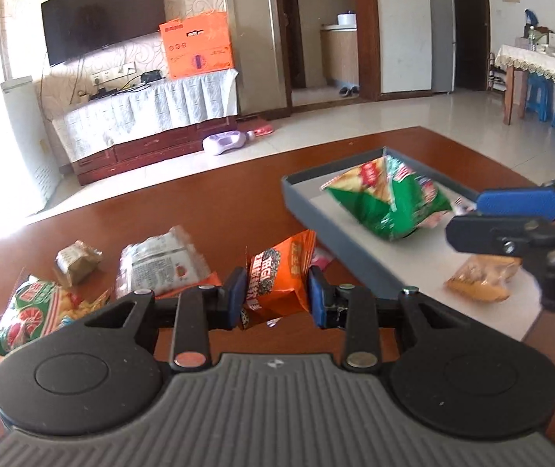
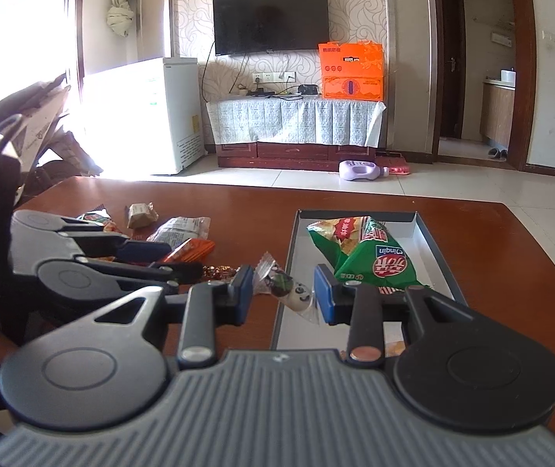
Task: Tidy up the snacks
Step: 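Carry candy packet toward tray with right tool while left tool lifts orange packet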
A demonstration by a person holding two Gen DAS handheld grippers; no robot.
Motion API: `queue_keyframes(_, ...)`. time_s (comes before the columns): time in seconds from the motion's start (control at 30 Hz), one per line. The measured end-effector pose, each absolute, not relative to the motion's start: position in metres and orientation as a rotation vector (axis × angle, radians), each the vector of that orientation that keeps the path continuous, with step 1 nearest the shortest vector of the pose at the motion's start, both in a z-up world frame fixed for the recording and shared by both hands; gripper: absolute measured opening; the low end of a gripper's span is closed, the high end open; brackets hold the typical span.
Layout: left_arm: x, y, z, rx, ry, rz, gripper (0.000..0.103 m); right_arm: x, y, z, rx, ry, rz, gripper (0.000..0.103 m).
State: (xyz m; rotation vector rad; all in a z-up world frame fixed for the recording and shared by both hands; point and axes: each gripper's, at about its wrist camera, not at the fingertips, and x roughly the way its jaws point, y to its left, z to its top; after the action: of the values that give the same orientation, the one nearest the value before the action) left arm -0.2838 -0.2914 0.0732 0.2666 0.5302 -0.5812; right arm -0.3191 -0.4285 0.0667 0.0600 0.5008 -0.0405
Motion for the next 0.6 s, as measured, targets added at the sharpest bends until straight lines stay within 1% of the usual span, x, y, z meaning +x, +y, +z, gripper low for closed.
queue_keyframes(0.23,-0.286,-0.312,0.082,0.203,0.530,-0.650,0.039,-0.321,-0.440,0.065,0.055,0.501,-0.071,0.037)
queue_keyframes(0.6,-0.277,-0.369,0.080,0.208,0.529,-0.740,0.039,-0.324,-0.472,0.057,0.062,0.526,-0.129,0.037)
